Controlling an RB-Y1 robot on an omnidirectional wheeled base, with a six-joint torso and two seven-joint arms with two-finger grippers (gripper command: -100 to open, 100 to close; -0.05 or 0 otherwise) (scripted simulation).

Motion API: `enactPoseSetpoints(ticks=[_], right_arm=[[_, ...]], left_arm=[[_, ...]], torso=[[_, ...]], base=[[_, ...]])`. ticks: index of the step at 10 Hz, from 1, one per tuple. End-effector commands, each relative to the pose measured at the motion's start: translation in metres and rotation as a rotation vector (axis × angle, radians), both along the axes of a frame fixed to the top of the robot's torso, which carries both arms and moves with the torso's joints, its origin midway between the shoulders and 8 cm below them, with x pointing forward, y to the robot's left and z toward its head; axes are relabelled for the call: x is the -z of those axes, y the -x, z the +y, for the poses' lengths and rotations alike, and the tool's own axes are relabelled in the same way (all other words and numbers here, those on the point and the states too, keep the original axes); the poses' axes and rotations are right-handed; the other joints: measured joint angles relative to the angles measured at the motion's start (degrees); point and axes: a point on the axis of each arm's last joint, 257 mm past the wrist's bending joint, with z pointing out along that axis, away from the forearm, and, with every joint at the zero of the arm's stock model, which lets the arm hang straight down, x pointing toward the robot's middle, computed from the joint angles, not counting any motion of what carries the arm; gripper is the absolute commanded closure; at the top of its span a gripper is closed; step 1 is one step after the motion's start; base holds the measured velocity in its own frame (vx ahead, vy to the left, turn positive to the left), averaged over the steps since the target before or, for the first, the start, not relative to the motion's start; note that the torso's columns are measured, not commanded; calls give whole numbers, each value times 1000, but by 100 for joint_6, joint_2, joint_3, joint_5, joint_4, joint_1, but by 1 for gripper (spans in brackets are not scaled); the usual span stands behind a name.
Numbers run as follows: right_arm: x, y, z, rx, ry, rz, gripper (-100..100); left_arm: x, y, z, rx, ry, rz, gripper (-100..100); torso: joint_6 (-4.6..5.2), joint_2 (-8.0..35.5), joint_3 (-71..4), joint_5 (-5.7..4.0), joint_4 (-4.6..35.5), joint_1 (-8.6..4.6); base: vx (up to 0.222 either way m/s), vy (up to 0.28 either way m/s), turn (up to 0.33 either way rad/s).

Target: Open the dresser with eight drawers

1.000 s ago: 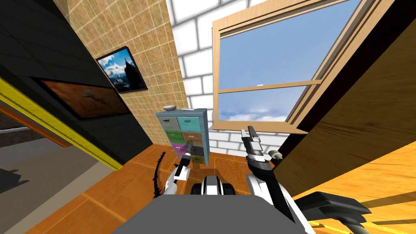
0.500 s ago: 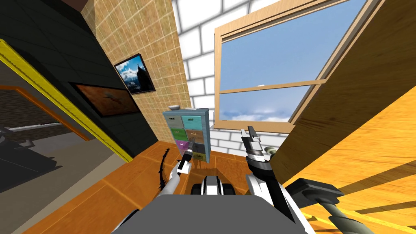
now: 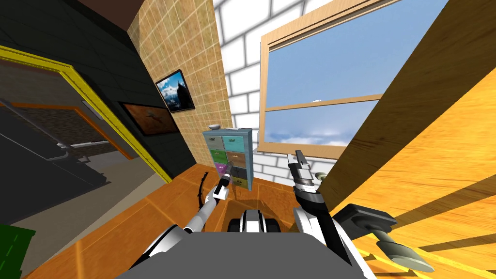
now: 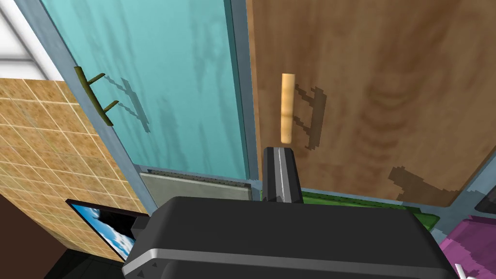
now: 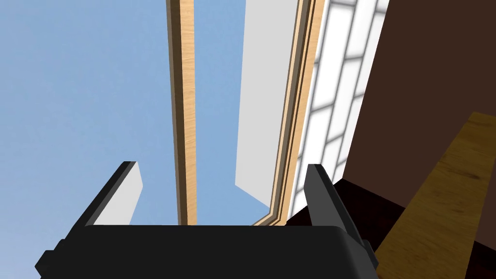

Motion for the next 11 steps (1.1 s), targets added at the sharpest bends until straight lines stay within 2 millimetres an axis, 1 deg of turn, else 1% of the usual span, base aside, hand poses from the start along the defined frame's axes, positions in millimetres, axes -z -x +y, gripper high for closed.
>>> enactPoseSetpoints(ticks=[1,2,3,4,7,8,10,11], right_arm=[[0,0,0,0,0,0,0],[0,0,0,0,0,0,0],[0,0,0,0,0,0,0],[0,0,0,0,0,0,0],[0,0,0,0,0,0,0],[0,0,0,0,0,0,0],[0,0,0,0,0,0,0],[0,0,0,0,0,0,0]], left_arm=[[-1,-10,-2,4,-13,4,100],[-2,-9,-2,5,-11,1,100],[-1,-12,-1,-1,-5,11,-100],[-1,-13,-1,-3,-3,13,-100],[-1,-18,0,-13,8,27,-100],[-1,-17,0,-11,6,23,-100],[-5,-16,4,-50,12,21,-100],[-6,-15,7,-64,13,20,-100]], torso=[[3,-11,-6,0,-2,-3],[3,-30,-17,-1,-8,-5],[1,-32,-20,0,-9,-3],[3,-48,-28,-4,-12,-17],[2,-18,-11,1,-5,1],[2,-3,-2,-1,-1,-8],[5,29,20,5,10,15],[0,18,12,6,6,21]], base=[[-35,-10,-11],[-9,-4,-6],[80,-49,-30],[164,-60,-26],[174,-39,-26],[78,-28,-3],[24,55,-233],[-5,75,-123]])
